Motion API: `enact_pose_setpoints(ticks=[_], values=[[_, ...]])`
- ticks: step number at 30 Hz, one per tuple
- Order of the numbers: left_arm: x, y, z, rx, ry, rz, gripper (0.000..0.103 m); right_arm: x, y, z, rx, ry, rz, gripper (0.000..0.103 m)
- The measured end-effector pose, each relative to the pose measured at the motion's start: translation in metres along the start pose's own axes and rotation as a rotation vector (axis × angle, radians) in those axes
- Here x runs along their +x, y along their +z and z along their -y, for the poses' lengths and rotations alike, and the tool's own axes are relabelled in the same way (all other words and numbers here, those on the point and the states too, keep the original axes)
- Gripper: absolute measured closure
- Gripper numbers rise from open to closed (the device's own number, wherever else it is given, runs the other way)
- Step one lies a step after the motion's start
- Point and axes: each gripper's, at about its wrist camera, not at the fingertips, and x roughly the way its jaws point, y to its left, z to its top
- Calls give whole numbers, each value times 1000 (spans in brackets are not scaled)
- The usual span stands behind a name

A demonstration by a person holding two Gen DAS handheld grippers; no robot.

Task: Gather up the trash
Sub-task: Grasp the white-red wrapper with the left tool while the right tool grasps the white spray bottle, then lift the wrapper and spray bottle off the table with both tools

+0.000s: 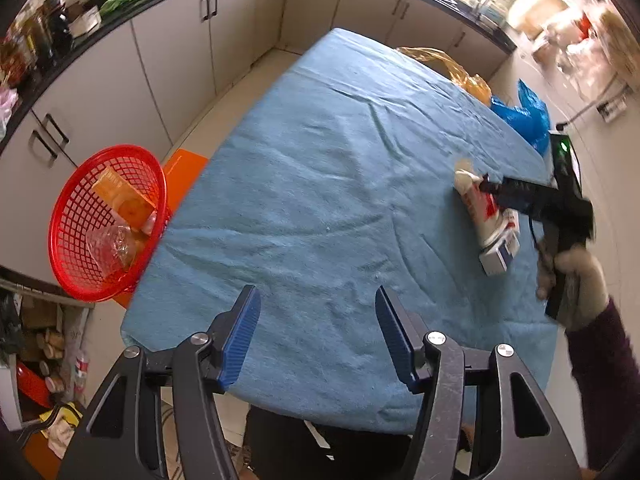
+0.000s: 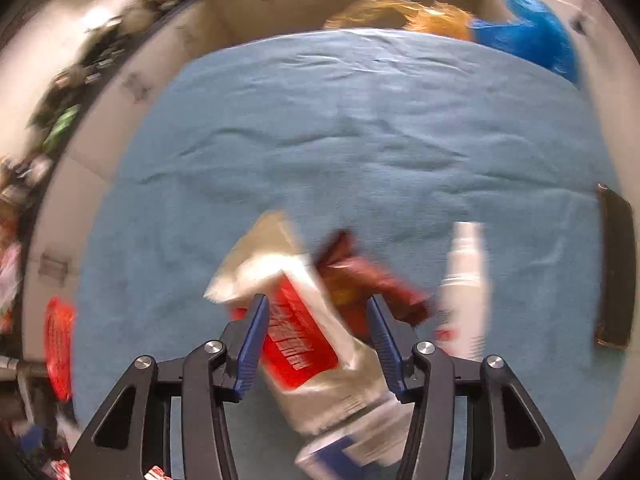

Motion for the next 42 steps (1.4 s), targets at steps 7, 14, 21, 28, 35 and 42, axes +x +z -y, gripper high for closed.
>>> enact_pose_setpoints(ticks=[7, 14, 21, 28, 35, 42], values=[[16, 30, 13, 1, -52, -12, 42, -50, -27, 6, -70, 104, 52, 44], [67, 52, 83, 131, -149, -83, 39, -54, -38, 96, 138, -72, 57, 43], [123, 64, 148, 195, -228, -156, 39, -39, -27, 118, 184, -120, 63, 40], [165, 74, 183, 193, -217, -174, 39, -17, -10, 107, 151, -146, 28, 40], [191, 75, 202, 148, -194, -208, 39, 0, -7, 100, 151, -202, 13, 66], [185, 71, 199, 160, -182, -233, 91, -18, -22, 108, 165, -173, 17, 70]])
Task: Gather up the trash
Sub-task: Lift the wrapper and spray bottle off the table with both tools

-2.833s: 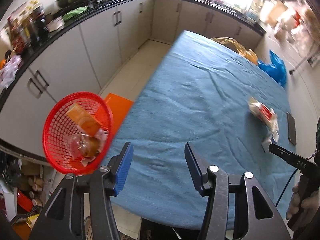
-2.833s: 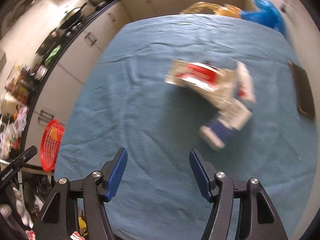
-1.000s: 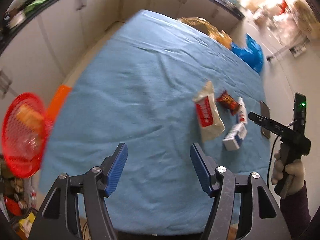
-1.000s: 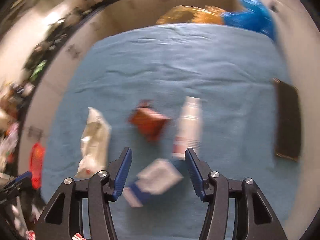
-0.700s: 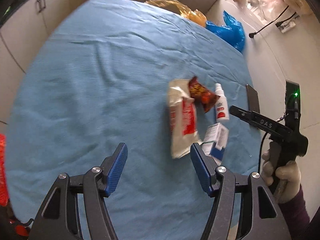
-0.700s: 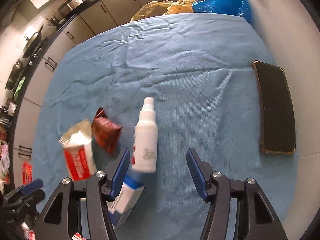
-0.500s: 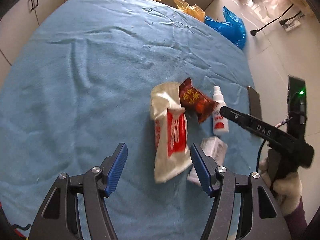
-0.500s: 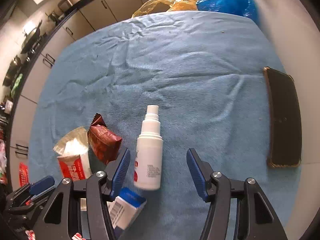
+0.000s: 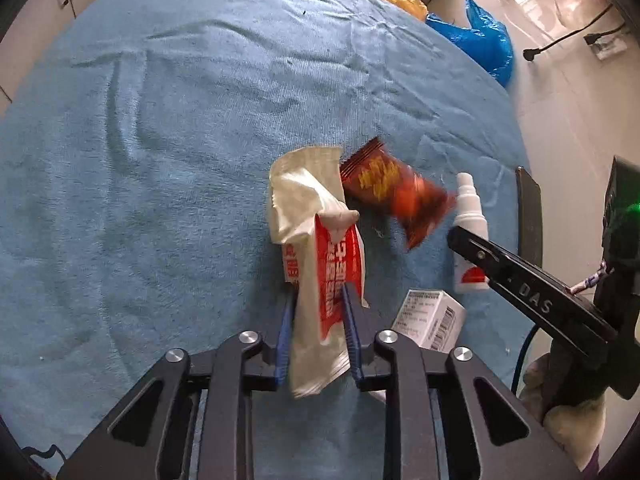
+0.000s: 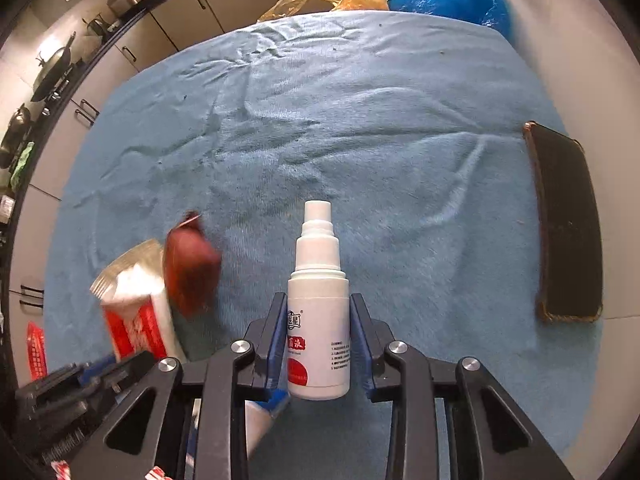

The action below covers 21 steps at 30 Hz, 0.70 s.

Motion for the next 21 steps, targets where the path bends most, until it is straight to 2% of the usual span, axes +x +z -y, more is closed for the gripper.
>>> enact_pose_setpoints(ticks=[10, 15, 21], values=[[-77, -22, -17, 15, -4, 130, 93, -52, -34, 10, 25, 99, 31, 70], [-106, -38, -29, 17, 17, 170, 93, -65, -49, -6, 26, 153, 28, 70], [-132, -60, -51, -4, 75, 208, 92, -75, -69, -35, -1, 200, 18, 70]])
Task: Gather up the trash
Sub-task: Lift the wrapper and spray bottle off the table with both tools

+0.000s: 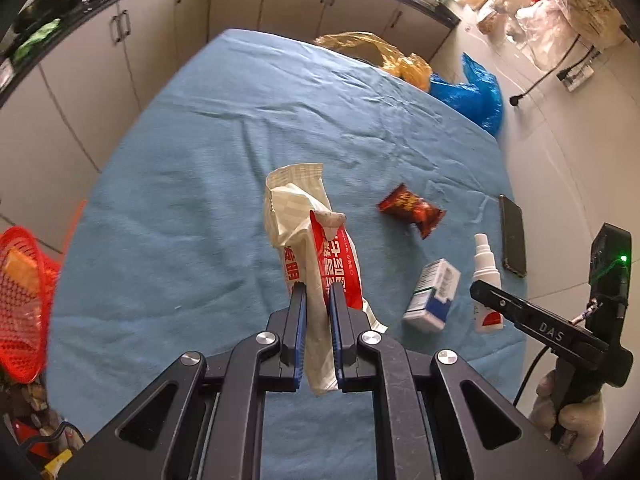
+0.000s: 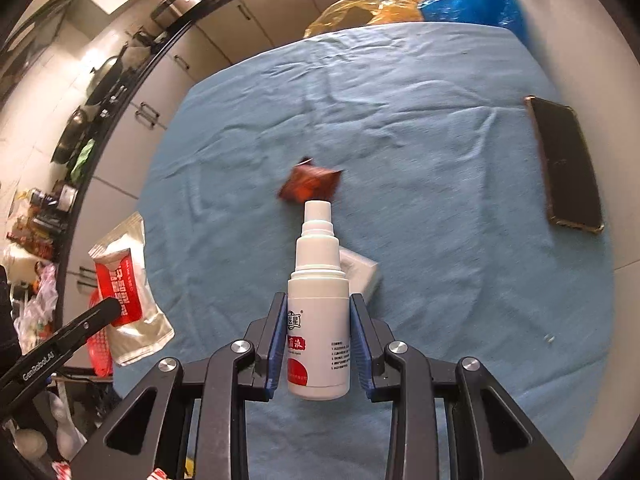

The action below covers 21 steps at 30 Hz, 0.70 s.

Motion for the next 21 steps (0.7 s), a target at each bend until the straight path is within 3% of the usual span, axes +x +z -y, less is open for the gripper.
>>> enact_pose_setpoints(ticks=[10, 21], values=[[-31, -12, -30, -18, 134, 67, 92, 11, -25, -52, -98, 9, -33, 70], [-58, -20, -59, -46, 203, 132, 92, 19, -35, -99, -208, 21, -59, 70]])
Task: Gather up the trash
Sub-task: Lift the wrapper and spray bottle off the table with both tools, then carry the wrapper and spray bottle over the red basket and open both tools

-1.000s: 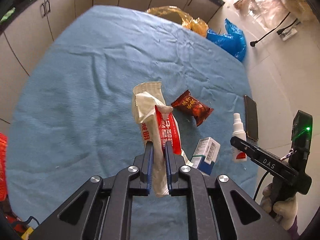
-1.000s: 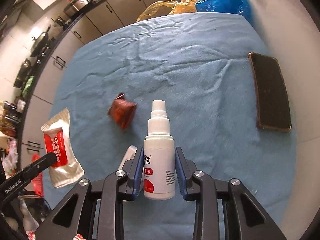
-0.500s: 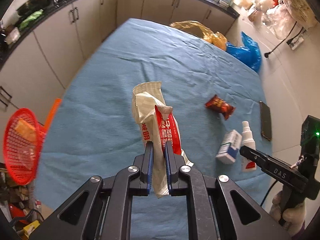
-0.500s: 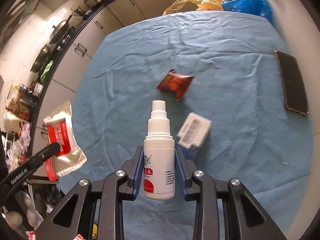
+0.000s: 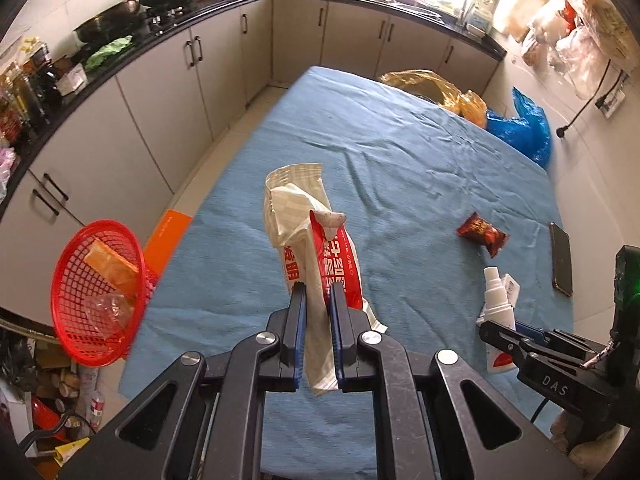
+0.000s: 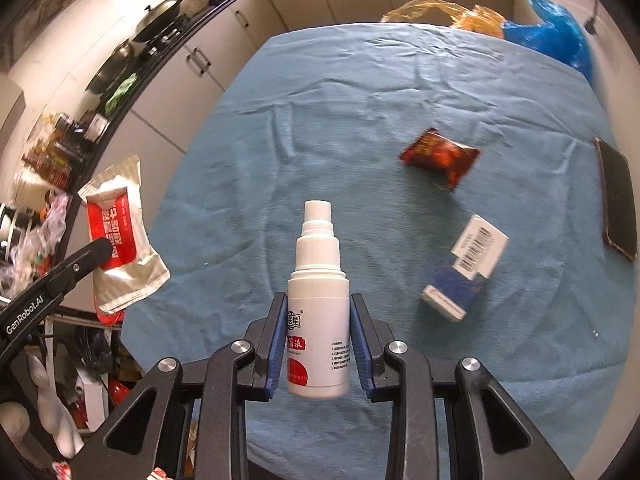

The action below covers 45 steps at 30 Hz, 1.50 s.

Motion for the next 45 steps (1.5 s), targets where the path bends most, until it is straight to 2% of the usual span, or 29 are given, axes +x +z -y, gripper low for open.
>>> enact_pose_setpoints(ticks=[8, 23, 39, 45], values=[[0, -6, -21, -29, 34, 3, 92, 9, -3, -30, -62, 2, -25, 70], [5, -14, -63, -93, 40, -2, 92, 27, -4, -82, -164, -14, -71, 70], [-1, -30, -137, -206, 100, -3, 92, 73, -3, -173, -300, 47, -156, 70], [2, -34, -164, -257, 99, -15, 92, 88, -8, -199, -347, 63, -188, 70]])
